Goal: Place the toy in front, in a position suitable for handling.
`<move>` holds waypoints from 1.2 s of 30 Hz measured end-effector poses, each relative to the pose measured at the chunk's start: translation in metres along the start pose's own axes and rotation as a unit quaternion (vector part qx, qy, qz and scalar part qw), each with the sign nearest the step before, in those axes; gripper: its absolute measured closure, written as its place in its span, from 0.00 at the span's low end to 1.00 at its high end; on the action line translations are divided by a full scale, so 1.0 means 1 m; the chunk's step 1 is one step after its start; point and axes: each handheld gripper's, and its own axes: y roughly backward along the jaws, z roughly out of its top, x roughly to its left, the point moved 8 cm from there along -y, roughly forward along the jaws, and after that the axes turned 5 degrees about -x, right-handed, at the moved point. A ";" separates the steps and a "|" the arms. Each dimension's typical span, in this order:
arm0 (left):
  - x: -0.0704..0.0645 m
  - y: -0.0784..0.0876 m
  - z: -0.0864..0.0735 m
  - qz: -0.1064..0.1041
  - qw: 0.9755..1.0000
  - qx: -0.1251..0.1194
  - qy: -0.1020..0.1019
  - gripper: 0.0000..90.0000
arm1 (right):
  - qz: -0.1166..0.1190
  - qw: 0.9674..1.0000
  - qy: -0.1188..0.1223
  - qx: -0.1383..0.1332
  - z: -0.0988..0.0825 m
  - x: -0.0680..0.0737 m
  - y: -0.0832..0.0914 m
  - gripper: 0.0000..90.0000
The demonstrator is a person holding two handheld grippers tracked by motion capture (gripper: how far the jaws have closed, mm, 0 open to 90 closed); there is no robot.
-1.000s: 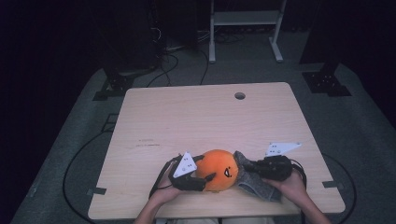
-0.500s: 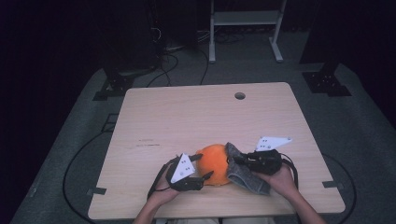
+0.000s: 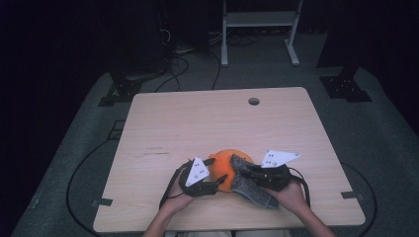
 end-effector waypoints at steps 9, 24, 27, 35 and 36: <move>0.006 -0.011 -0.004 0.009 1.000 0.009 0.026 0.52 | -0.054 0.998 -0.027 0.012 -0.023 -0.032 0.024 0.90; 0.009 -0.016 -0.011 0.010 0.998 0.030 0.047 0.49 | -0.013 1.000 0.007 0.007 -0.015 0.003 0.001 0.90; 0.010 -0.016 -0.014 0.013 0.998 0.035 0.050 0.49 | 0.002 0.999 0.030 0.013 -0.016 0.013 -0.003 0.90; 0.006 -0.017 -0.016 0.013 0.999 0.038 0.036 0.48 | -0.041 0.999 -0.012 -0.001 -0.018 -0.024 0.026 0.90; 0.006 -0.017 -0.016 0.011 0.999 0.037 0.037 0.47 | -0.038 0.999 -0.010 0.000 -0.016 -0.023 0.025 0.90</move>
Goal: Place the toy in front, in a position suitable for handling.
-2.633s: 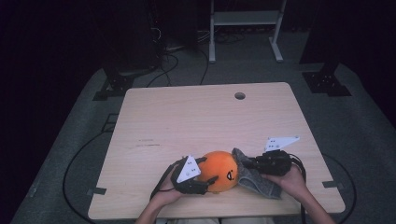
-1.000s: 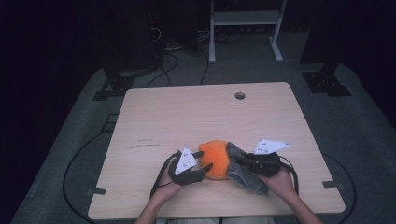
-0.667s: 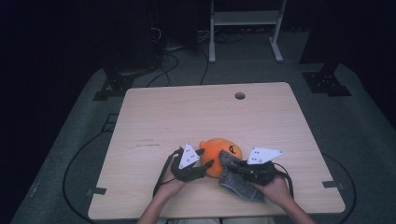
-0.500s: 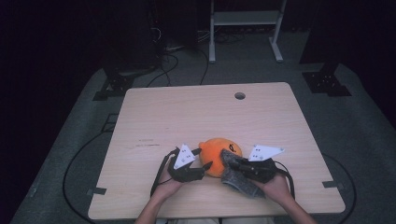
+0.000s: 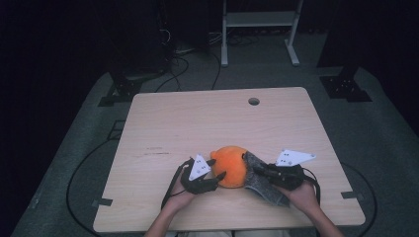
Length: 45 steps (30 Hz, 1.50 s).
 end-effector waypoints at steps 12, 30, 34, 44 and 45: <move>-0.010 -0.004 0.002 -0.005 1.000 -0.003 -0.001 0.35 | 0.023 0.999 -0.001 0.028 -0.005 0.001 0.008 0.90; -0.025 -0.003 0.003 -0.028 1.000 -0.006 -0.014 0.35 | 0.060 0.997 0.007 0.038 0.010 0.004 -0.002 0.90; -0.028 -0.001 0.002 -0.030 0.999 -0.002 -0.025 0.39 | 0.070 0.997 0.027 0.028 0.029 0.012 -0.004 0.90; -0.024 0.001 0.008 -0.039 0.999 -0.027 -0.004 0.34 | 0.085 0.995 0.030 0.038 0.017 0.019 -0.011 0.90; -0.025 0.001 0.008 -0.038 0.999 -0.026 -0.008 0.36 | 0.080 0.996 0.022 0.035 0.015 0.014 -0.008 0.90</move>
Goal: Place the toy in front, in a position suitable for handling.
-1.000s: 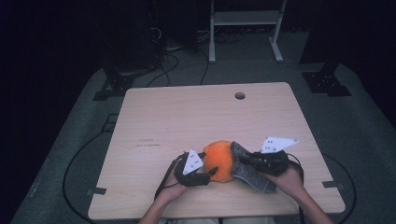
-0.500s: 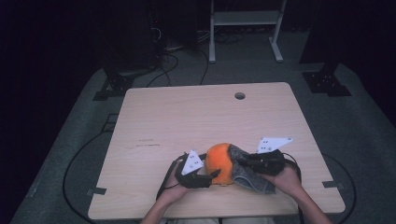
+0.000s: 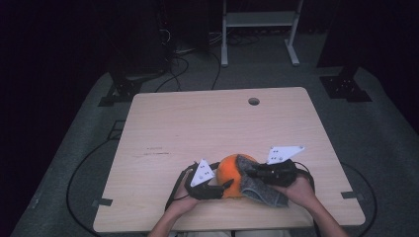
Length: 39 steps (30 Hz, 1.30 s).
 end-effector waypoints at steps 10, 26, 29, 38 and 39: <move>-0.006 -0.001 -0.001 -0.003 1.000 -0.003 -0.029 0.37 | -0.011 0.999 -0.051 0.000 -0.014 -0.018 0.023 0.90; -0.005 0.006 -0.010 -0.013 0.998 0.014 -0.054 0.40 | -0.014 0.998 -0.055 -0.001 -0.002 -0.032 0.005 0.90; -0.004 0.006 -0.010 -0.015 0.998 0.013 -0.052 0.40 | -0.019 0.997 -0.080 -0.005 -0.019 -0.038 0.010 0.90; 0.005 0.008 -0.017 -0.009 0.999 0.023 -0.034 0.39 | -0.029 0.993 -0.115 0.007 -0.051 -0.041 0.024 0.90; 0.006 0.008 -0.018 -0.008 0.999 0.023 -0.028 0.39 | -0.029 0.993 -0.113 0.014 -0.054 -0.041 0.023 0.90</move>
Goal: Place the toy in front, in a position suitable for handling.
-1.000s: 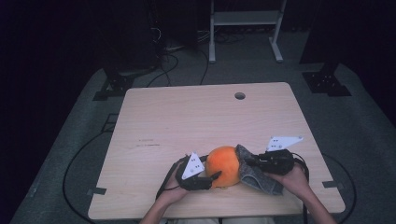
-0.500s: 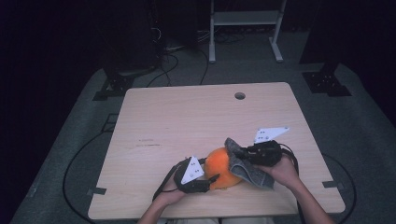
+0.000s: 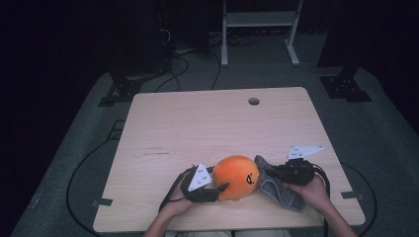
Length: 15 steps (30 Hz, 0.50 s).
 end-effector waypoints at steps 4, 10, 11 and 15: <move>0.003 0.002 -0.002 0.000 1.000 0.002 0.004 0.38 | -0.013 0.999 0.009 0.033 -0.011 -0.003 -0.003 0.90; 0.005 0.000 -0.002 0.007 1.000 0.004 0.009 0.37 | 0.031 0.998 0.035 -0.033 0.024 0.026 0.008 0.90; 0.006 0.000 -0.002 0.008 1.000 0.005 0.010 0.37 | 0.035 0.998 0.041 -0.035 0.027 0.030 0.007 0.90; 0.006 -0.001 -0.003 0.014 1.000 0.002 0.014 0.34 | 0.036 0.999 0.028 -0.025 0.022 0.025 0.000 0.90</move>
